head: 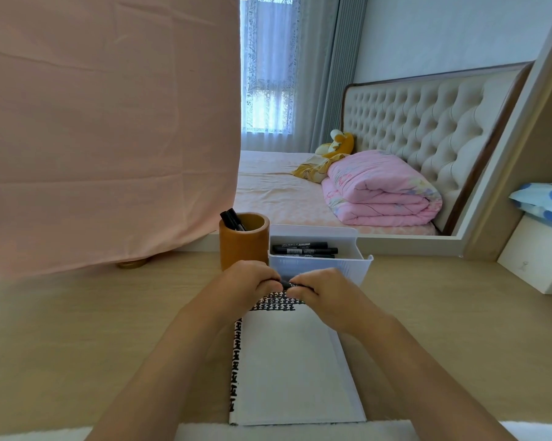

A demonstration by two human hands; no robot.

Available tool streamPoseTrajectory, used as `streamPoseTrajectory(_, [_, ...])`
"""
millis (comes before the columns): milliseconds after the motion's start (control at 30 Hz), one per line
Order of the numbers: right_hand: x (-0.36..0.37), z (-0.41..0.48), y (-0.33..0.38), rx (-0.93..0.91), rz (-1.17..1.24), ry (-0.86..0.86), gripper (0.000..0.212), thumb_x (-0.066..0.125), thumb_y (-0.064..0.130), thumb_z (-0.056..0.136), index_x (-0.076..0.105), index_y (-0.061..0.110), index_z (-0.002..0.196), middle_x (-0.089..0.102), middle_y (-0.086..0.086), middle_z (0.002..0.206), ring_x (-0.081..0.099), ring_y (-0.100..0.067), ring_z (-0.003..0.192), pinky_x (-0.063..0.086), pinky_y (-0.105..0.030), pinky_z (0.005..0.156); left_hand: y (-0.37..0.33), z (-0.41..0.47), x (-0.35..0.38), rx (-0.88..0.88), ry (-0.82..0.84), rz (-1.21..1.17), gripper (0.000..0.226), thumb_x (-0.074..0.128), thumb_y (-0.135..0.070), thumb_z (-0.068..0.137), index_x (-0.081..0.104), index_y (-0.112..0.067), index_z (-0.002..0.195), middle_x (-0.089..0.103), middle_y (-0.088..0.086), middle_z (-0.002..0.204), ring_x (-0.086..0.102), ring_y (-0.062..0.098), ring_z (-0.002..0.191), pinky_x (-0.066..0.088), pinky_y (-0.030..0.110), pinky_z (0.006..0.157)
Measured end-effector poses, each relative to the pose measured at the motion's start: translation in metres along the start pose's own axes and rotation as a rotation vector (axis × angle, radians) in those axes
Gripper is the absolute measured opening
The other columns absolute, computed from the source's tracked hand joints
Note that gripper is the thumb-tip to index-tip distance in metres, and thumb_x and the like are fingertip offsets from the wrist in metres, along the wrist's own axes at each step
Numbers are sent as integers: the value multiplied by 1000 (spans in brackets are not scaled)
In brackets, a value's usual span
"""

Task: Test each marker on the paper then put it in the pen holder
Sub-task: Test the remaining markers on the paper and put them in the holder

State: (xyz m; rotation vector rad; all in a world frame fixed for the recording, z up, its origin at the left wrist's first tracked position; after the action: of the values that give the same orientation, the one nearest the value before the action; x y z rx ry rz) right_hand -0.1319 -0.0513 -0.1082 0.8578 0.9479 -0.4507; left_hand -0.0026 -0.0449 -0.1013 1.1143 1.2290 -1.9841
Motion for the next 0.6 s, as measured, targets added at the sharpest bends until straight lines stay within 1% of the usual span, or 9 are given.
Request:
streamPoseTrajectory(33, [-1, 0, 0, 6, 13, -2, 25, 54, 41, 98, 72, 23, 94, 54, 20, 70, 56, -5, 69, 43, -22, 65, -2, 0, -1, 21, -15, 9, 20, 55, -31, 99, 71, -21, 105, 58, -11, 87, 53, 5, 80, 39, 18, 67])
streamPoseTrajectory(100, [-8, 0, 5, -58, -84, -54, 22, 55, 37, 98, 71, 23, 95, 55, 18, 72, 54, -4, 69, 40, -21, 63, -2, 0, -1, 1, -30, -9, 20, 52, -32, 101, 69, -22, 97, 58, -10, 84, 53, 4, 76, 38, 20, 65])
streamPoseTrajectory(167, [-19, -2, 9, -133, -214, -151, 14, 62, 30, 95, 74, 23, 98, 60, 13, 79, 55, -5, 71, 41, -22, 61, 11, -3, -4, -98, -13, -66, 28, 46, -31, 103, 66, -19, 87, 60, -7, 79, 53, 5, 71, 35, 20, 61])
streamPoseTrajectory(200, [-25, -4, 7, -132, -220, -186, 12, 65, 28, 93, 75, 24, 98, 61, 12, 81, 57, -6, 73, 44, -22, 62, 20, -5, -8, -144, -11, -85, 29, 45, -31, 103, 65, -19, 86, 61, -7, 78, 54, 6, 72, 35, 20, 60])
streamPoseTrajectory(300, [-33, -7, -8, -38, -91, -167, 12, 66, 27, 92, 74, 23, 100, 56, 12, 85, 56, -7, 77, 47, -25, 69, 46, -13, -24, -201, -75, -1, 20, 50, -33, 101, 68, -28, 95, 64, -12, 90, 57, 5, 82, 37, 21, 65])
streamPoseTrajectory(367, [-25, -7, -14, 20, -38, -90, 19, 64, 26, 95, 74, 22, 109, 54, 9, 92, 57, -8, 83, 49, -27, 77, 62, -17, -27, -238, -94, 127, 17, 53, -36, 99, 67, -32, 108, 58, -15, 101, 53, 4, 87, 39, 21, 68])
streamPoseTrajectory(433, [-16, -6, -16, 59, 16, -52, 26, 59, 24, 98, 70, 20, 121, 54, 7, 99, 57, -8, 88, 49, -26, 83, 75, -20, -23, -283, -106, 191, 22, 55, -39, 97, 66, -35, 116, 53, -14, 104, 51, 7, 90, 41, 24, 73])
streamPoseTrajectory(533, [-8, -4, -18, 107, 103, -29, 36, 53, 20, 101, 58, 23, 136, 52, 11, 98, 55, -6, 87, 46, -24, 83, 89, -24, -18, -345, -113, 202, 22, 59, -40, 94, 64, -38, 115, 56, -11, 105, 53, 9, 93, 48, 29, 78])
streamPoseTrajectory(600, [-7, -4, -18, 130, 179, -12, 42, 53, 18, 100, 50, 36, 138, 54, 9, 93, 53, -6, 76, 47, -25, 78, 93, -26, -14, -359, -103, 189, 20, 61, -40, 92, 65, -39, 112, 59, -10, 105, 53, 10, 95, 51, 33, 82])
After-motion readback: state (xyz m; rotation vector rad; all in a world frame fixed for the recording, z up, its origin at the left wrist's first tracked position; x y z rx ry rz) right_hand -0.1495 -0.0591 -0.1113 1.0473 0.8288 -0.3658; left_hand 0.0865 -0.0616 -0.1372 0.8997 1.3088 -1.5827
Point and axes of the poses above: each hand's wrist, its own z-axis towards the middle knuckle, its own x-axis out of the palm, y = z × x, the point moved 8 cm from there along z, towards the middle knuckle
